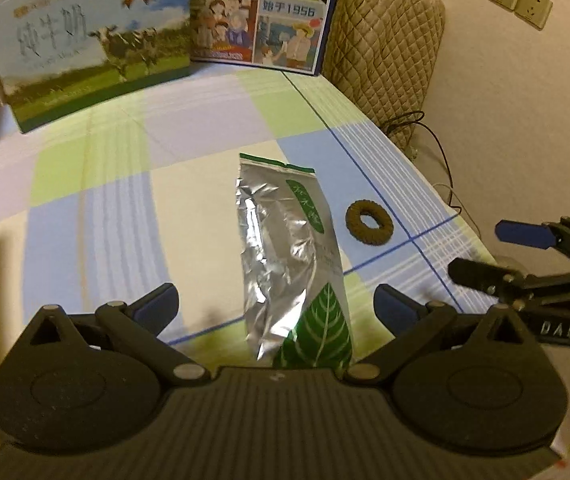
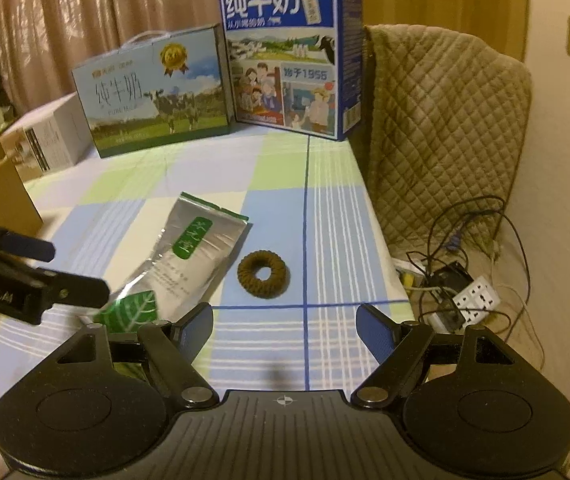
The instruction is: Organize objects
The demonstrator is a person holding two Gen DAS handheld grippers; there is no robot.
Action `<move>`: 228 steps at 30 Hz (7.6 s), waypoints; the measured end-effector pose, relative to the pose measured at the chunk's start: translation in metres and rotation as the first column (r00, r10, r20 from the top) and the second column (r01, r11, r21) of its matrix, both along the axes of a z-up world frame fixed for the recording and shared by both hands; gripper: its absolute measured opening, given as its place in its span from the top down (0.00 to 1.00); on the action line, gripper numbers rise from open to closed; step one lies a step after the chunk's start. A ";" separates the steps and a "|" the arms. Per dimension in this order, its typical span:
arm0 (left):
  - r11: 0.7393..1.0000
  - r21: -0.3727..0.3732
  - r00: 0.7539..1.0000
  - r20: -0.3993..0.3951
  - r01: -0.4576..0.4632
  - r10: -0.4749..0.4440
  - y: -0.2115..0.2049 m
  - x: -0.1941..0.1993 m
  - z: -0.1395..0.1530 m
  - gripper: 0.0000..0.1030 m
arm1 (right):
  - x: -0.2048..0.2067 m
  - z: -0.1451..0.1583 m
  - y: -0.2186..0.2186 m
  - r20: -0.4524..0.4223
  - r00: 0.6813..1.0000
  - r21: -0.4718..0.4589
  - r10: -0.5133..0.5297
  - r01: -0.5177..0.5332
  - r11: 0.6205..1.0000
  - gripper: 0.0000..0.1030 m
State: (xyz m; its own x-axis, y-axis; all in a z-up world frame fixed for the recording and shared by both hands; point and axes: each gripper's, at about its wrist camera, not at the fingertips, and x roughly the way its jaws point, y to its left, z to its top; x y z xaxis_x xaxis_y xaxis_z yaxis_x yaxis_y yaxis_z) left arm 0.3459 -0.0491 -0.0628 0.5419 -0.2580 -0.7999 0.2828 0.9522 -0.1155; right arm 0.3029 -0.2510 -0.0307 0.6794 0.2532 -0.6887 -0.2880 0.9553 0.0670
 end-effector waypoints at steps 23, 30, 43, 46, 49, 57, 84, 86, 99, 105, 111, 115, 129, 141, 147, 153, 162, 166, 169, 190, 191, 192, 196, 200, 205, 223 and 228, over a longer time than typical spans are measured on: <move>0.998 -0.041 0.995 -0.094 0.038 -0.042 -0.008 0.036 -0.037 0.58 | 0.042 -0.036 0.006 -0.009 0.999 -0.027 0.048 -0.048 0.998 0.28; 0.999 -0.027 0.996 -0.087 -0.032 0.030 0.018 0.014 -0.022 0.67 | 0.054 -0.039 0.025 -0.009 0.996 -0.019 0.087 -0.087 0.996 0.34; 0.999 -0.003 0.995 -0.090 -0.045 0.044 0.035 0.001 -0.025 0.55 | 0.078 -0.056 0.048 -0.034 0.996 -0.037 0.077 -0.078 0.996 0.67; 0.999 -0.005 0.994 -0.094 -0.051 0.050 0.037 0.005 -0.029 0.51 | 0.077 -0.056 0.047 -0.031 0.997 -0.037 0.065 -0.066 0.997 0.83; 0.999 -0.009 0.993 -0.106 -0.050 0.049 0.039 0.012 -0.033 0.44 | 0.072 -0.055 0.047 -0.034 0.998 -0.034 0.059 -0.060 0.998 0.85; 0.999 -0.028 0.989 -0.146 -0.031 0.027 0.037 0.021 -0.038 0.54 | 0.051 -0.047 0.047 -0.038 0.998 -0.009 0.041 -0.041 0.999 0.85; 0.978 -0.146 0.986 -0.093 -0.152 0.139 0.068 -0.160 0.066 0.67 | -0.113 0.062 0.058 -0.038 0.999 0.104 0.036 -0.032 0.994 0.85; 0.975 -0.153 0.986 -0.076 -0.158 0.148 0.073 -0.179 0.077 0.67 | -0.130 0.071 0.063 -0.031 0.999 0.112 0.040 -0.037 0.993 0.85; 0.975 -0.128 0.982 0.021 -0.182 0.186 0.106 -0.268 0.125 0.67 | -0.214 0.114 0.106 0.019 0.995 0.131 0.095 -0.097 0.987 0.85; 0.970 -0.121 0.975 0.050 -0.209 0.217 0.127 -0.293 0.135 0.67 | -0.233 0.124 0.134 0.036 0.989 0.124 0.146 -0.149 0.981 0.85; 0.964 -0.109 0.965 0.075 -0.244 0.252 0.149 -0.309 0.144 0.67 | -0.242 0.128 0.162 0.048 0.980 0.113 0.193 -0.198 0.974 0.85; 0.958 -0.113 0.958 0.083 -0.264 0.274 0.163 -0.316 0.147 0.67 | -0.247 0.128 0.177 0.049 0.974 0.105 0.221 -0.225 0.969 0.85; 0.935 -0.098 0.932 0.091 -0.342 0.351 0.212 -0.329 0.152 0.67 | -0.245 0.125 0.218 0.047 0.955 0.082 0.294 -0.297 0.951 0.85; 0.920 -0.068 0.912 0.127 -0.385 0.391 0.253 -0.322 0.169 0.67 | -0.234 0.128 0.262 0.060 0.932 0.078 0.359 -0.362 0.929 0.85; 0.920 -0.050 0.910 0.136 -0.390 0.393 0.269 -0.311 0.174 0.67 | -0.224 0.131 0.283 0.067 0.922 0.072 0.382 -0.387 0.919 0.85; 0.917 -0.042 0.906 0.147 -0.396 0.398 0.288 -0.293 0.179 0.67 | -0.208 0.133 0.306 0.072 0.912 0.072 0.404 -0.408 0.910 0.85; 0.915 -0.025 0.904 0.148 -0.403 0.402 0.313 -0.250 0.182 0.67 | -0.175 0.129 0.332 0.062 0.910 0.086 0.410 -0.414 0.906 0.85; 0.915 -0.016 0.906 0.136 -0.403 0.402 0.321 -0.229 0.176 0.67 | -0.162 0.124 0.341 0.053 0.910 0.091 0.411 -0.414 0.906 0.85; 0.915 -0.012 0.906 0.130 -0.404 0.402 0.325 -0.217 0.171 0.67 | -0.155 0.119 0.345 0.047 0.911 0.093 0.410 -0.413 0.906 0.85; 0.899 0.013 0.886 0.173 -0.438 0.430 0.341 -0.195 0.170 0.41 | -0.136 0.107 0.350 0.018 0.916 0.115 0.400 -0.400 0.910 0.85; 0.898 0.013 0.885 0.173 -0.441 0.432 0.341 -0.196 0.169 0.41 | -0.135 0.107 0.350 0.017 0.916 0.117 0.400 -0.399 0.909 0.85; 0.897 0.015 0.885 0.172 -0.442 0.433 0.342 -0.198 0.168 0.41 | -0.136 0.107 0.350 0.016 0.916 0.119 0.400 -0.399 0.909 0.85; 0.894 0.026 0.884 0.168 -0.447 0.436 0.343 -0.204 0.164 0.37 | -0.136 0.108 0.353 0.015 0.915 0.129 0.402 -0.401 0.907 0.85; 0.890 0.030 0.881 0.157 -0.456 0.446 0.347 -0.207 0.158 0.34 | -0.136 0.109 0.358 0.017 0.912 0.136 0.411 -0.409 0.902 0.85; 0.886 0.037 0.879 0.149 -0.463 0.453 0.353 -0.211 0.153 0.27 | -0.136 0.111 0.365 0.026 0.906 0.152 0.422 -0.421 0.894 0.85; 0.868 0.034 0.859 0.165 -0.496 0.485 0.360 -0.233 0.146 0.04 | -0.132 0.119 0.351 0.047 0.927 0.287 0.372 -0.369 0.884 0.28; 0.864 0.035 0.852 0.192 -0.502 0.488 0.354 -0.254 0.146 0.01 | -0.147 0.122 0.335 0.030 0.942 0.251 0.335 -0.331 0.910 0.28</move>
